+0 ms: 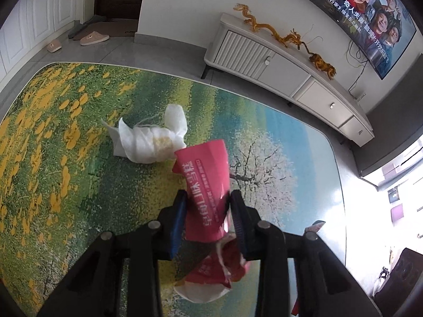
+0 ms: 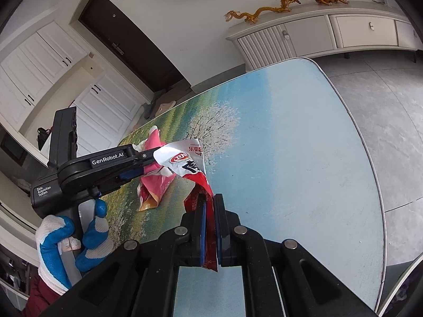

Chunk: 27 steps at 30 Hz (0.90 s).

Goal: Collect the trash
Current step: 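Lift both red wrappers up off the table with both grippers, then carry both red wrappers toward the white bin with both grippers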

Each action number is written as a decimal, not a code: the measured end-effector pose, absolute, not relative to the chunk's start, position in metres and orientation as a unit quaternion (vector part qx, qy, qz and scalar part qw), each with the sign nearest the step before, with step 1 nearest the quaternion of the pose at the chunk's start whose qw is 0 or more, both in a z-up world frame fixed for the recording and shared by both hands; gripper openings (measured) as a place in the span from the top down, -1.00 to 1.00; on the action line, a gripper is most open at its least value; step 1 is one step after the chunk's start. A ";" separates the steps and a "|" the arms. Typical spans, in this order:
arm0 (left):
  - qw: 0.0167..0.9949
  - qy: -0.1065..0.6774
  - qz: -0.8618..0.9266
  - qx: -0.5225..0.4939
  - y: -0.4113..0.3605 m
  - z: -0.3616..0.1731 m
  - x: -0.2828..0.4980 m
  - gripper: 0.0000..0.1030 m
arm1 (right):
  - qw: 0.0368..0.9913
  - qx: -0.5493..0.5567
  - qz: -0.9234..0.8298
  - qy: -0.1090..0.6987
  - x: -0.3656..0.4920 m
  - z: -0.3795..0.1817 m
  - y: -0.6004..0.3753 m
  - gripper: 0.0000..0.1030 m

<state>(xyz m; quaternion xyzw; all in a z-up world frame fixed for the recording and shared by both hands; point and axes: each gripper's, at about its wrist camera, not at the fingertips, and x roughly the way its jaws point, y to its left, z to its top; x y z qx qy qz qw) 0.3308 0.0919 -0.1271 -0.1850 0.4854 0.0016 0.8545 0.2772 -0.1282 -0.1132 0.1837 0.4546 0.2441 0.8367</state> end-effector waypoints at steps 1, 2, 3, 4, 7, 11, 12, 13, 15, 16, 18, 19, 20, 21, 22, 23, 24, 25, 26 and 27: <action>0.856 0.484 -0.001 -0.183 0.091 -0.127 0.331 0.47 | 0.836 0.184 0.244 0.455 0.277 -0.115 -0.129 0.89; 0.856 0.483 -0.004 -0.182 0.090 -0.127 0.331 0.50 | 0.836 0.185 0.243 0.456 0.277 -0.116 -0.130 0.89; 0.858 0.481 -0.007 -0.181 0.089 -0.127 0.331 0.51 | 0.836 0.187 0.242 0.456 0.277 -0.117 -0.131 0.89; 0.860 0.478 -0.009 -0.180 0.088 -0.125 0.330 0.51 | 0.835 0.189 0.242 0.456 0.276 -0.117 -0.131 0.89; 0.867 0.466 -0.019 -0.178 0.086 -0.117 0.323 0.52 | 0.837 0.192 0.239 0.454 0.273 -0.116 -0.134 0.89; 0.874 0.450 -0.033 -0.181 0.084 -0.099 0.309 0.52 | 0.844 0.198 0.233 0.440 0.264 -0.104 -0.140 0.89; 0.876 0.444 -0.036 -0.182 0.084 -0.094 0.305 0.52 | 0.847 0.199 0.232 0.435 0.260 -0.099 -0.141 0.89; 0.879 0.439 -0.039 -0.184 0.084 -0.088 0.300 0.52 | 0.849 0.199 0.231 0.431 0.257 -0.094 -0.143 0.89; 0.883 0.428 -0.047 -0.187 0.083 -0.076 0.288 0.52 | 0.855 0.197 0.229 0.421 0.247 -0.083 -0.146 0.89; 0.885 0.422 -0.052 -0.188 0.082 -0.069 0.282 0.52 | 0.858 0.197 0.227 0.416 0.243 -0.078 -0.147 0.89; 0.889 0.412 -0.061 -0.189 0.080 -0.057 0.271 0.52 | 0.864 0.198 0.224 0.405 0.233 -0.067 -0.150 0.88; 0.891 0.407 -0.065 -0.190 0.079 -0.050 0.265 0.52 | 0.867 0.199 0.222 0.399 0.227 -0.061 -0.152 0.89; 0.894 0.401 -0.069 -0.190 0.077 -0.044 0.259 0.52 | 0.870 0.201 0.220 0.394 0.222 -0.056 -0.154 0.89; 0.896 0.396 -0.074 -0.189 0.075 -0.038 0.253 0.52 | 0.872 0.201 0.218 0.389 0.216 -0.050 -0.155 0.89; 0.898 0.390 -0.079 -0.188 0.073 -0.032 0.246 0.52 | 0.875 0.201 0.216 0.383 0.211 -0.045 -0.157 0.89; 0.900 0.384 -0.084 -0.187 0.070 -0.025 0.239 0.52 | 0.878 0.201 0.214 0.377 0.205 -0.040 -0.158 0.89; 0.902 0.378 -0.089 -0.186 0.068 -0.019 0.232 0.52 | 0.881 0.202 0.212 0.372 0.200 -0.034 -0.160 0.89; 0.904 0.373 -0.093 -0.185 0.065 -0.013 0.225 0.52 | 0.883 0.203 0.210 0.366 0.194 -0.029 -0.162 0.89; 0.906 0.368 -0.099 -0.186 0.062 -0.007 0.219 0.52 | 0.886 0.205 0.208 0.360 0.188 -0.023 -0.164 0.89; 0.907 0.363 -0.105 -0.187 0.060 -0.001 0.212 0.52 | 0.889 0.206 0.206 0.353 0.181 -0.018 -0.166 0.89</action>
